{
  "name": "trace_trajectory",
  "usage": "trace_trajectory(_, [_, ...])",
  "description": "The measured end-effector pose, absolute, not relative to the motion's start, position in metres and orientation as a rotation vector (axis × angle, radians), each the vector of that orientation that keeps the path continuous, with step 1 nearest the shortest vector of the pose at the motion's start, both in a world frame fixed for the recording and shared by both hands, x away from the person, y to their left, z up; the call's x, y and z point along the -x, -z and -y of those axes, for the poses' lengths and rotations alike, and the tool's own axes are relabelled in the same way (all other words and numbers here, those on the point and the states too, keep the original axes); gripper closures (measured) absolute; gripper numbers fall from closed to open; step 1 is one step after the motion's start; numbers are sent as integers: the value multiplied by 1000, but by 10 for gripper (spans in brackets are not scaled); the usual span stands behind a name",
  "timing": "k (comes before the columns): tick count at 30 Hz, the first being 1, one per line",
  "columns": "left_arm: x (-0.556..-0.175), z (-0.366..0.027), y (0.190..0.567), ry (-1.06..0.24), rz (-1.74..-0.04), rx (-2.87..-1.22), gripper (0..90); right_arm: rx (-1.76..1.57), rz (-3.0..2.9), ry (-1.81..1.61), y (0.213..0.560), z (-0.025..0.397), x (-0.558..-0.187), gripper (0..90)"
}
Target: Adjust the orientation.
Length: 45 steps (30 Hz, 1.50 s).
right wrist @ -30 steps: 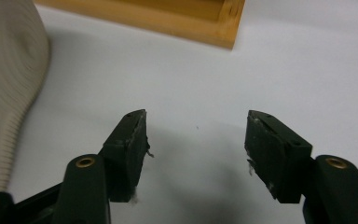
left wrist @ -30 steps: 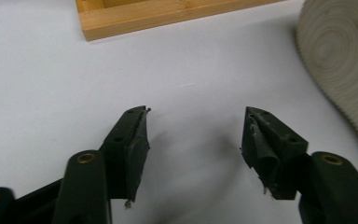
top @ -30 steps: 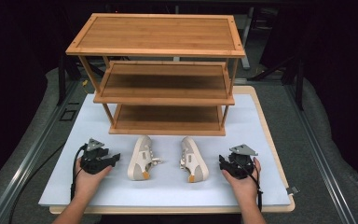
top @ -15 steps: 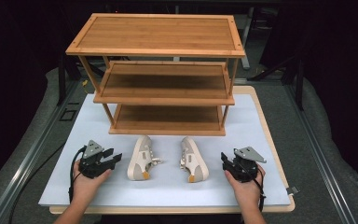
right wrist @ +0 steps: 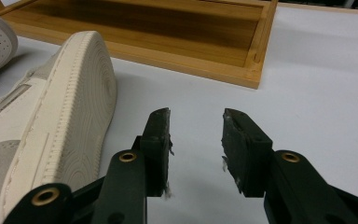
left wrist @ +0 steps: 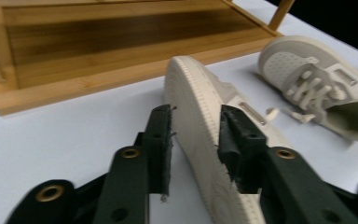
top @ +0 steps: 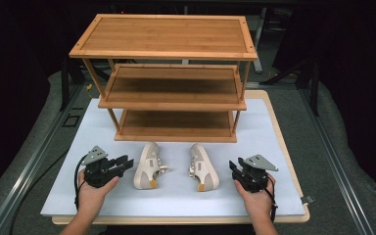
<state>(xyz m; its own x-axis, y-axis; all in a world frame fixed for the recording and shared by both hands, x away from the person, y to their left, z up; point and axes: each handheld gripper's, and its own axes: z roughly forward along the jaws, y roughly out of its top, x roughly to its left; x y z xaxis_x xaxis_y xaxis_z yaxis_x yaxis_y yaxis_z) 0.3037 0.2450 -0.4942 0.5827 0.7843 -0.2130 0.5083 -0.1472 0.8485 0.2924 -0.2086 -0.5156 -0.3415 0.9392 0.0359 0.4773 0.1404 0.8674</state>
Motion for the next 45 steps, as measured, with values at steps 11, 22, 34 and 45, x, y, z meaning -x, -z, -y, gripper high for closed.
trace_trajectory(11, [-297,-227,494,-309,-963,-1899,896,-1362,-1905,-1122,516,208,-293,610])
trace_trajectory(22, [-298,-222,499,-372,-953,-1981,897,-1380,-1903,-1122,518,209,-294,572])
trace_trajectory(34, [-300,-238,502,-370,-1017,-1954,894,-1403,-1893,-1142,519,213,-294,562])
trace_trajectory(45, [-314,-264,522,-336,-1179,-2028,892,-1408,-1896,-1141,519,213,-294,562])
